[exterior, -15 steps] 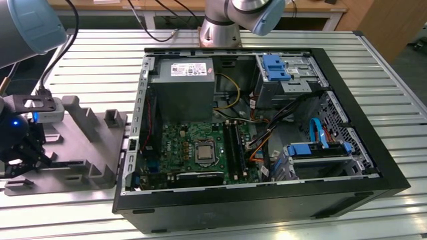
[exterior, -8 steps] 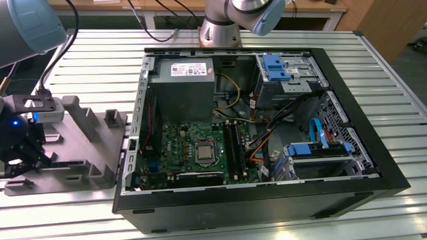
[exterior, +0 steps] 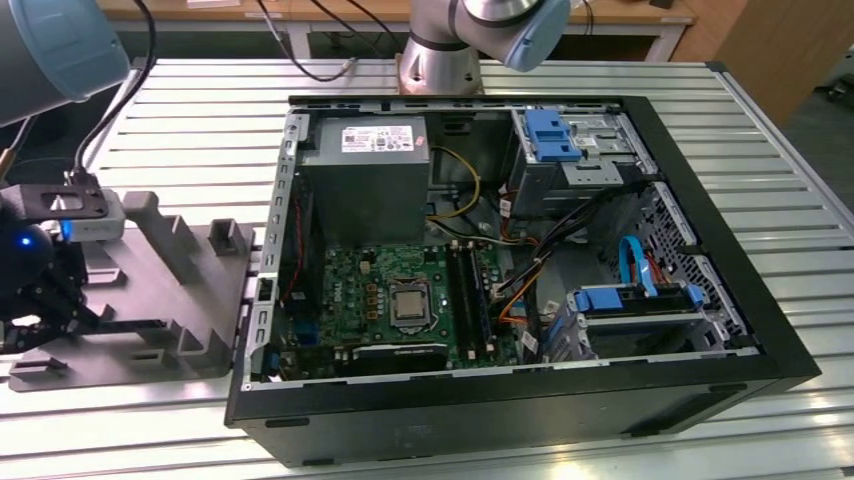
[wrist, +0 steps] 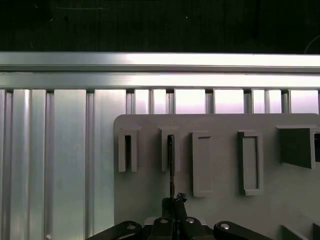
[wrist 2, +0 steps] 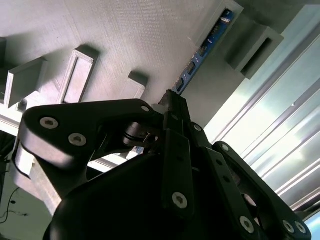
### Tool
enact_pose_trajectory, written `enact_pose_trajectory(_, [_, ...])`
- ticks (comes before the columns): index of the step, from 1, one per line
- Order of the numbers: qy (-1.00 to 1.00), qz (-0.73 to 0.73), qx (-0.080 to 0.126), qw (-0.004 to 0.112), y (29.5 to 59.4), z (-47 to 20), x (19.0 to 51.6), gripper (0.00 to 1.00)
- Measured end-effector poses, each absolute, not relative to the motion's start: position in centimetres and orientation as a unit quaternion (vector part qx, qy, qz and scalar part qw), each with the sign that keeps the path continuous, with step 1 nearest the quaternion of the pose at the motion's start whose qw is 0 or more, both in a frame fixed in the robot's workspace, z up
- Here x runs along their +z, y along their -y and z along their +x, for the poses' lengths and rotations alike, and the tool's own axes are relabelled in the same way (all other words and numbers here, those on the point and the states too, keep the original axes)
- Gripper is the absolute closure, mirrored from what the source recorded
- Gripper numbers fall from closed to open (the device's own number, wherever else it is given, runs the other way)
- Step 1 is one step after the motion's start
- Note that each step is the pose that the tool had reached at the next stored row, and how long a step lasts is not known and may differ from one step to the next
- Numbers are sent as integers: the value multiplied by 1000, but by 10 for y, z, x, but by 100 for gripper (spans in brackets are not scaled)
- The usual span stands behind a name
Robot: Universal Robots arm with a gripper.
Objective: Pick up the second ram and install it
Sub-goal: 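Pick up the second ram and move it above second insertion slot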
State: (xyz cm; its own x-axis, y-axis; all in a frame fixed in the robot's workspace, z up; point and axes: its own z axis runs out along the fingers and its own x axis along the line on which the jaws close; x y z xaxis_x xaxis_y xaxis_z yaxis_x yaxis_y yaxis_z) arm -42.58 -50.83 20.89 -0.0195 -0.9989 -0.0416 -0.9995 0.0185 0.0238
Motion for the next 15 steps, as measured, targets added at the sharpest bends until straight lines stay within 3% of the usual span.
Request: enact_pose_trajectory(15, [-714,-700,23,7,508,-426,238,89])
